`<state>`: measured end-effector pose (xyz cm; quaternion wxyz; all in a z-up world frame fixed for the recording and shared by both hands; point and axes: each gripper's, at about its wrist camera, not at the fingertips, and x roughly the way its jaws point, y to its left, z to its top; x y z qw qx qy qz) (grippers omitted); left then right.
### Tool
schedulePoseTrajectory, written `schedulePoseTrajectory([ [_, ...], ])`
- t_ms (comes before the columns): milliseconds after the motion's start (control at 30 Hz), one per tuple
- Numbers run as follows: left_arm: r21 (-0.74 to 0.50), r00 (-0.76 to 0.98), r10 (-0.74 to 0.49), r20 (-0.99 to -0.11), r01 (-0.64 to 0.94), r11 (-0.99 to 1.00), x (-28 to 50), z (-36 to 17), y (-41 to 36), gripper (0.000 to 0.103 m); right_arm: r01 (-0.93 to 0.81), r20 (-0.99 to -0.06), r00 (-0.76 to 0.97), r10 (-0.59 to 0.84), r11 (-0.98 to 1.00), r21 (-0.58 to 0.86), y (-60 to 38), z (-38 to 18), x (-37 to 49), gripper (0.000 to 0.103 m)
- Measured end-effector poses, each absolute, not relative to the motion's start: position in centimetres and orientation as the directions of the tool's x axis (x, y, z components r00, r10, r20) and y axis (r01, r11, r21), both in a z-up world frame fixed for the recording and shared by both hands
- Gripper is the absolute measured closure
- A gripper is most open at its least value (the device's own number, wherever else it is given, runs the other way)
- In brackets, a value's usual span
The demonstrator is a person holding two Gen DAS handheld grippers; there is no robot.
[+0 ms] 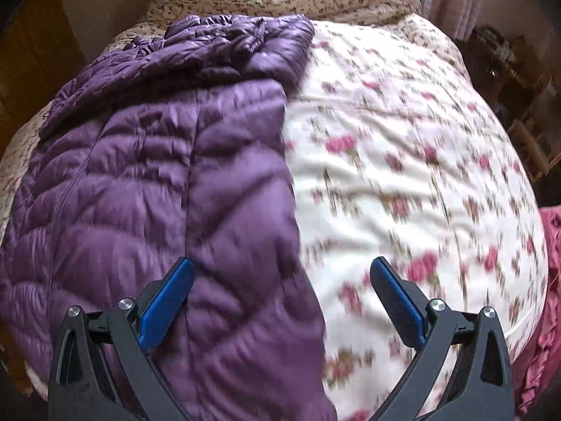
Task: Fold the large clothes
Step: 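Grasp the jacket's folded side edge with the right tool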
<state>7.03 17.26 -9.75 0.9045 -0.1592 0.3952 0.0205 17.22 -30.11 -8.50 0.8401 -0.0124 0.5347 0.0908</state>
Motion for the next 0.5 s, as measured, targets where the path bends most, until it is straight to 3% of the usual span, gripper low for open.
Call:
schedulePoseTrajectory([
  [67, -0.325, 0.669, -0.136, -0.730, -0.166, 0.931, 5.8, -10.6, 17.5, 0.028, -0.159, -0.902, 0.397, 0.172, 0.980, 0.117, -31.1, -8.6, 15.9, 0.007],
  [267, -0.405, 0.650, -0.234, -0.723, -0.123, 0.906, 3.0, -12.1, 16.6, 0.040, -0.174, -0.899, 0.348, 0.265, 0.961, 0.216, -32.3, -8.6, 12.7, 0.041],
  [333, -0.407, 0.640, -0.252, -0.726, -0.104, 0.908, 2.3, -12.1, 16.0, 0.059, -0.199, -0.897, 0.337, 0.285, 0.953, 0.229, -32.2, -8.5, 11.6, 0.052],
  [400, -0.397, 0.636, -0.256, -0.728, -0.086, 0.914, 2.0, -11.8, 15.5, 0.076, -0.225, -0.897, 0.328, 0.297, 0.947, 0.231, -31.7, -8.3, 10.9, 0.076],
  [433, -0.383, 0.639, -0.251, -0.727, -0.074, 0.921, 1.9, -11.5, 15.3, 0.085, -0.247, -0.896, 0.329, 0.297, 0.943, 0.222, -31.4, -7.9, 10.5, 0.083],
  [500, -0.371, 0.650, -0.255, -0.716, -0.044, 0.928, 1.7, -10.7, 15.0, 0.093, -0.275, -0.892, 0.339, 0.299, 0.938, 0.210, -30.8, -7.0, 10.2, 0.096],
])
